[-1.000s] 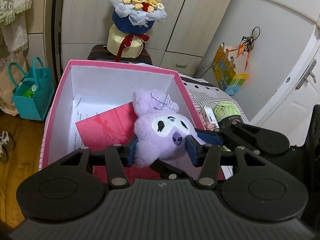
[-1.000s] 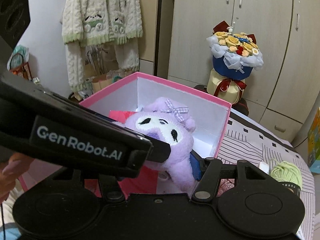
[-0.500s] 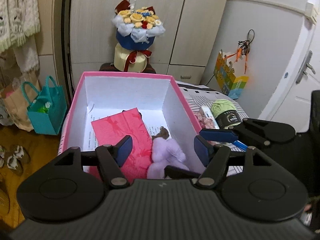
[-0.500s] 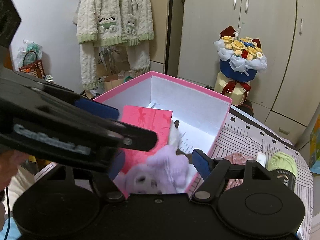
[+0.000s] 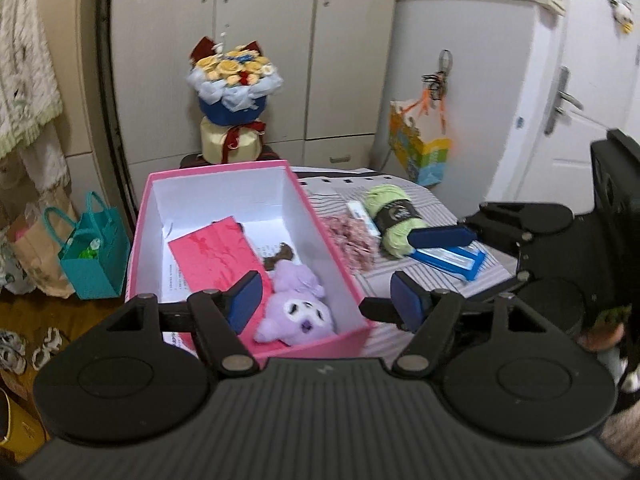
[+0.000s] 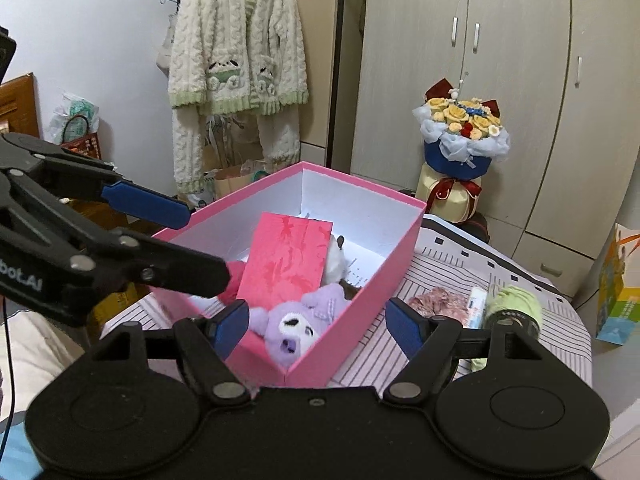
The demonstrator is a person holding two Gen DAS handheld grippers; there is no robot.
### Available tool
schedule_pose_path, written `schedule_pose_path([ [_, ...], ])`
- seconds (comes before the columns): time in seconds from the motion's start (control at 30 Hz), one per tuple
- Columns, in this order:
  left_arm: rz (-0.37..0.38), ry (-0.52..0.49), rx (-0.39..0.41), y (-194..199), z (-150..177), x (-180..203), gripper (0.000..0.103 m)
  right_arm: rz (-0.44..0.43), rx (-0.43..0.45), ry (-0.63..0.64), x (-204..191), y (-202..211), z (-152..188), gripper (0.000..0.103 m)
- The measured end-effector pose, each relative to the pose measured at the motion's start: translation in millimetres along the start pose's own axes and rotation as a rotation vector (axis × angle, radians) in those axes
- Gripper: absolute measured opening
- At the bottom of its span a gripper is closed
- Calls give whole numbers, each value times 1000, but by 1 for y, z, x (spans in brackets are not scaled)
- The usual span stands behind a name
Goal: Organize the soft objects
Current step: 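Move both grippers back toward the blue wipes packet on the table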
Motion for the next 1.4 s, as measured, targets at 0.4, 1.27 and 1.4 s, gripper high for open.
schedule_pose_path([
  [0.4, 86, -114, -3, 25, 12, 66, 74, -14, 31, -12, 26, 75, 39, 83],
  [1.27, 287, -113, -98, -83, 15, 142, 76, 69, 70, -63, 129, 80, 135, 87],
  [1.4, 280, -77, -99, -109, 16, 143, 76, 69, 68, -65, 143, 63, 142, 87],
])
Point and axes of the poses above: each gripper's, at about its wrist camera, not at the fingertips, and y roughly against the way its jaws point, x to its right, z to its underside, the point moved 1 cm from there along -y, roughly the way its jaws point, and after that the axes turned 1 degree about x, right-handed, at the moved point
